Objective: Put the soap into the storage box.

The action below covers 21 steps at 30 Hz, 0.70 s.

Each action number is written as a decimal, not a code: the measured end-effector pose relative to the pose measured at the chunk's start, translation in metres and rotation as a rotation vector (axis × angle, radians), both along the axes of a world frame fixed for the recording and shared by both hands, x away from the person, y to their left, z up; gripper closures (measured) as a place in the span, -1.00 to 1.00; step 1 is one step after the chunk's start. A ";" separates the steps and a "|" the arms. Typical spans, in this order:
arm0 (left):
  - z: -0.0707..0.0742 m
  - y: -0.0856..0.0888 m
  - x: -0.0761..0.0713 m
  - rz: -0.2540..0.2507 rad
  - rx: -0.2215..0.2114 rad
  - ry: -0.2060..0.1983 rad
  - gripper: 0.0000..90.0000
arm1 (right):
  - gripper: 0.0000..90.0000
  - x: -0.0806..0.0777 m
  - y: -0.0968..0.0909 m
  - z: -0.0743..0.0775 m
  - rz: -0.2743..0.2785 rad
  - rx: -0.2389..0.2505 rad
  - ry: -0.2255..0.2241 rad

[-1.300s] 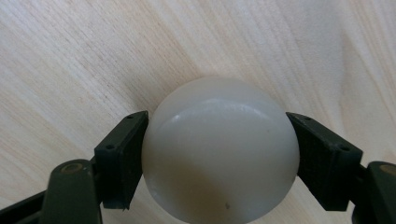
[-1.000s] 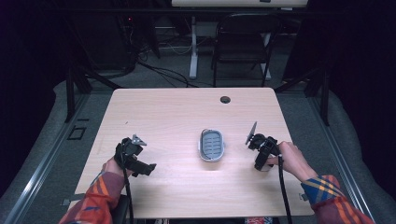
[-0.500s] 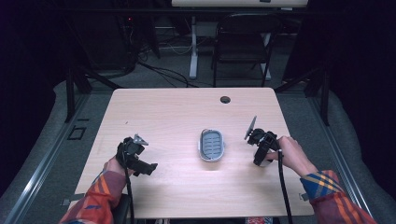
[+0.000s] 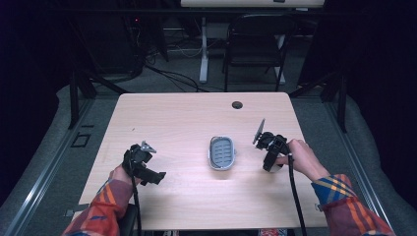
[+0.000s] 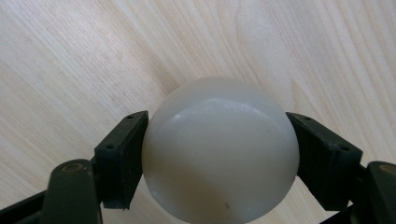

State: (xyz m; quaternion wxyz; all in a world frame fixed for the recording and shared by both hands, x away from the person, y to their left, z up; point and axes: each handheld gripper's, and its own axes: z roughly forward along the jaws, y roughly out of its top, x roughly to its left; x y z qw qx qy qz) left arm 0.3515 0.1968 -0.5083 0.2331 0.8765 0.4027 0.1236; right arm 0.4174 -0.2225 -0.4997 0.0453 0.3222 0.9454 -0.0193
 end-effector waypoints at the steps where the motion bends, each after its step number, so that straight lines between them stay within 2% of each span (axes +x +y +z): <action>1: 0.000 0.000 0.000 -0.001 0.001 0.001 -1.00 | -0.46 0.001 0.001 0.001 0.004 -0.001 -0.002; 21: -0.001 0.000 -0.001 -0.004 0.003 0.002 -1.00 | -0.46 0.011 0.019 0.017 0.041 -0.006 -0.017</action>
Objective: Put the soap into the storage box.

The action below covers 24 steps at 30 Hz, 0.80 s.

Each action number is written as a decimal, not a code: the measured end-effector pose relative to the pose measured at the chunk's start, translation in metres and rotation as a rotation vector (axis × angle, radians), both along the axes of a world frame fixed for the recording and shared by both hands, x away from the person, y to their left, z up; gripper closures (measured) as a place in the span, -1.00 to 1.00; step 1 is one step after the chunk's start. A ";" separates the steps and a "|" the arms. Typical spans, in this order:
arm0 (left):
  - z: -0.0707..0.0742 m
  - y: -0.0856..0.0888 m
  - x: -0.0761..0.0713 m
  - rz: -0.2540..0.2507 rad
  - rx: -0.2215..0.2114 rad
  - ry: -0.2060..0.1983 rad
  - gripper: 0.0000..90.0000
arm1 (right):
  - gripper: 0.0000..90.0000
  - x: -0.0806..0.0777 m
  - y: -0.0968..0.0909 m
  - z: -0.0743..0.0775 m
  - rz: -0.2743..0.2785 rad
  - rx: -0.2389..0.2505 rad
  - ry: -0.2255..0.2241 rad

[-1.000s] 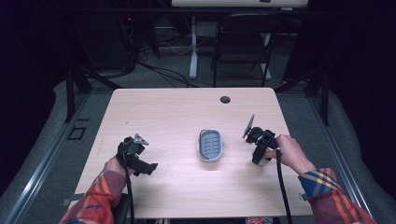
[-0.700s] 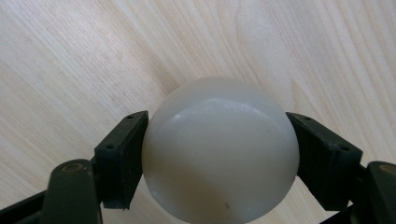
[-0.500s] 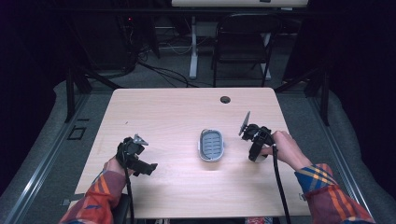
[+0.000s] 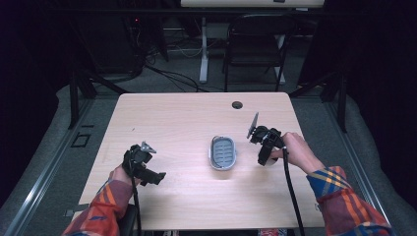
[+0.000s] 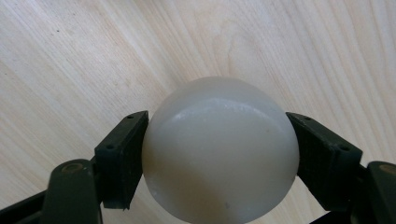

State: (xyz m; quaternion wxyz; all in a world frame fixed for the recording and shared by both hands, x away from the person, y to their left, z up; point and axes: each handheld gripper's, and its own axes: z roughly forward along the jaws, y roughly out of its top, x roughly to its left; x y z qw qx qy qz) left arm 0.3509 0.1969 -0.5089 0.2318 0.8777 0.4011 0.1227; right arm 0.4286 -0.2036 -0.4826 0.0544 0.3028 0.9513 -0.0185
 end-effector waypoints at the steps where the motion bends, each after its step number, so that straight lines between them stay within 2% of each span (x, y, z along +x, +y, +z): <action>1: 0.000 0.000 0.000 0.000 0.000 0.001 -1.00 | -0.46 0.001 0.001 0.001 0.006 -0.006 0.002; 4: 0.000 0.000 0.000 0.000 0.000 0.003 -1.00 | -0.46 0.002 0.005 0.003 0.003 0.004 -0.004; 5: 0.000 0.000 0.000 0.000 0.000 0.003 -1.00 | -0.46 0.002 0.006 0.005 0.011 -0.009 -0.005; 13: 0.000 -0.001 -0.001 0.004 0.009 -0.005 -1.00 | -0.46 0.007 0.014 0.016 0.015 0.018 -0.015; 24: 0.000 -0.001 0.000 -0.001 0.004 0.002 -1.00 | -0.46 0.013 0.027 0.028 0.040 0.017 -0.020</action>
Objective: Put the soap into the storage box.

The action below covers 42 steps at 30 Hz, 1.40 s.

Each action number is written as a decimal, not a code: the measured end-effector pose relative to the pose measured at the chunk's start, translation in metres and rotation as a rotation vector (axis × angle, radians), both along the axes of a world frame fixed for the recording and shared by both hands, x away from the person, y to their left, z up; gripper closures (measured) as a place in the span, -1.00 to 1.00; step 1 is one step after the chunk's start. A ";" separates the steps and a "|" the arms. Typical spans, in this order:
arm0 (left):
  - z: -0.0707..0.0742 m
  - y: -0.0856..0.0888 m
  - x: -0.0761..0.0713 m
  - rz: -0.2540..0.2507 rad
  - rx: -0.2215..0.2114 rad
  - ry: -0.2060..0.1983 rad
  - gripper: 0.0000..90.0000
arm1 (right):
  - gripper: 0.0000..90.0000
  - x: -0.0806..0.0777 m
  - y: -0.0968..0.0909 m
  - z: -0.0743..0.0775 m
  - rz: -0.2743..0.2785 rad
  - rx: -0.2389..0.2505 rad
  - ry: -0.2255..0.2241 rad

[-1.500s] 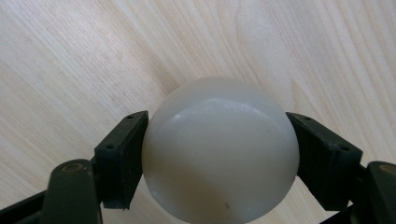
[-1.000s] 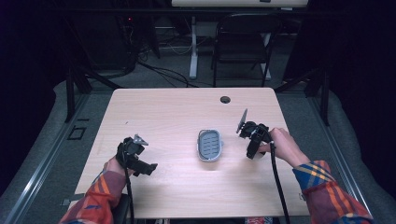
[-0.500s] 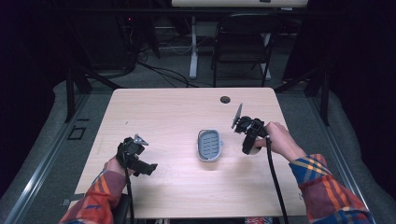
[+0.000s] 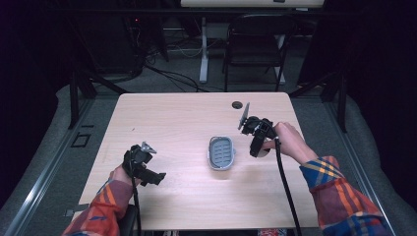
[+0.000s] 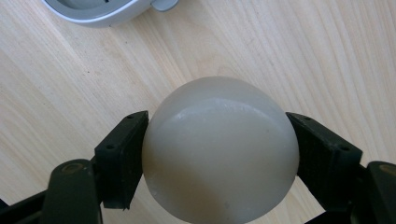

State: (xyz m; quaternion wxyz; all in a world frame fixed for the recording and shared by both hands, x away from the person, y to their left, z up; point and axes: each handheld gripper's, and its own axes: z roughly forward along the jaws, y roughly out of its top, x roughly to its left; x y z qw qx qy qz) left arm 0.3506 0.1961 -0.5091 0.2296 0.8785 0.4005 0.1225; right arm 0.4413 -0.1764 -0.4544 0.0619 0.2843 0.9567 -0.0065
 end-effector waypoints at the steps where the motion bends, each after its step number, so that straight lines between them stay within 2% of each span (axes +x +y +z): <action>1: 0.000 0.000 0.000 0.001 0.001 -0.003 -1.00 | -0.46 0.000 0.001 0.001 0.003 -0.004 0.001; 6: 0.000 0.000 0.000 0.000 -0.001 -0.004 -1.00 | -0.46 0.001 0.007 0.001 0.009 0.012 -0.004; 10: 0.000 0.000 0.000 -0.004 -0.002 0.004 -1.00 | -0.46 0.004 0.011 0.002 0.022 0.000 0.002; 17: 0.000 0.000 0.000 -0.003 -0.003 -0.004 -1.00 | -0.46 0.008 0.018 0.003 0.024 0.014 -0.001; 20: 0.000 0.000 0.000 -0.003 -0.004 -0.004 -1.00 | -0.46 0.010 0.022 0.004 0.034 0.000 0.000; 29: 0.000 -0.001 0.000 -0.005 -0.004 -0.002 -1.00 | -0.46 0.011 0.033 0.007 0.050 0.010 -0.002; 30: 0.000 -0.001 0.000 -0.006 -0.004 -0.002 -1.00 | -0.46 0.012 0.035 0.007 0.054 -0.001 -0.002; 42: -0.001 -0.001 0.000 -0.010 0.001 0.001 -1.00 | -0.46 0.016 0.045 0.012 0.065 0.015 -0.006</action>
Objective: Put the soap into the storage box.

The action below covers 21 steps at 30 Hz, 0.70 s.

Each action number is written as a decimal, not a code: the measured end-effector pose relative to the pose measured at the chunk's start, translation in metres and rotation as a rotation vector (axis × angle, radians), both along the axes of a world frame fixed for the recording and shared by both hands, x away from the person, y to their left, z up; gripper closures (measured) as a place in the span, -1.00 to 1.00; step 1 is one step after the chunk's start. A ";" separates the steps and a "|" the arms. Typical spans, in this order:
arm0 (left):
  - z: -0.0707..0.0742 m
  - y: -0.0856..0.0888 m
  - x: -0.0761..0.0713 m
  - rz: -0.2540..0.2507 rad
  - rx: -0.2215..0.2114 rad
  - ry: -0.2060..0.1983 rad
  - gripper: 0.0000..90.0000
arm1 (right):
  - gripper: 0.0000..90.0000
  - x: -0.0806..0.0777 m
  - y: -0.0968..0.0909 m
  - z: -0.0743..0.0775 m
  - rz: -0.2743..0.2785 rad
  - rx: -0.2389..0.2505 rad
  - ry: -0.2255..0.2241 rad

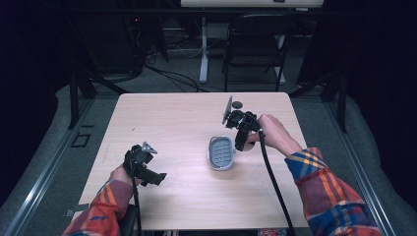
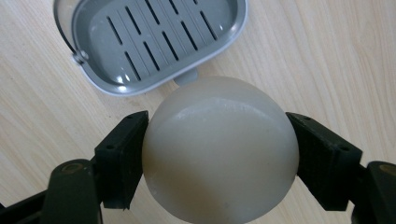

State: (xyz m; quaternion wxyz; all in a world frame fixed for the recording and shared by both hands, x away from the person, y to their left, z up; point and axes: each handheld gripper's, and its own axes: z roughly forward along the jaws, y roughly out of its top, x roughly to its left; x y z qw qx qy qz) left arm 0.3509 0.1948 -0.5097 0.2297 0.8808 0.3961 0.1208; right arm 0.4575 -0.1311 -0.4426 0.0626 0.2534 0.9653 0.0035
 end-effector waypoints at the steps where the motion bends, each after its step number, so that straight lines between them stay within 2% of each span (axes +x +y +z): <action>1: 0.000 0.000 0.000 0.000 0.000 0.001 -1.00 | -0.46 0.000 0.001 0.000 0.001 0.001 0.000; 21: 0.000 0.000 0.000 -0.003 -0.002 0.000 -1.00 | -0.46 0.006 0.030 -0.006 0.050 0.005 0.009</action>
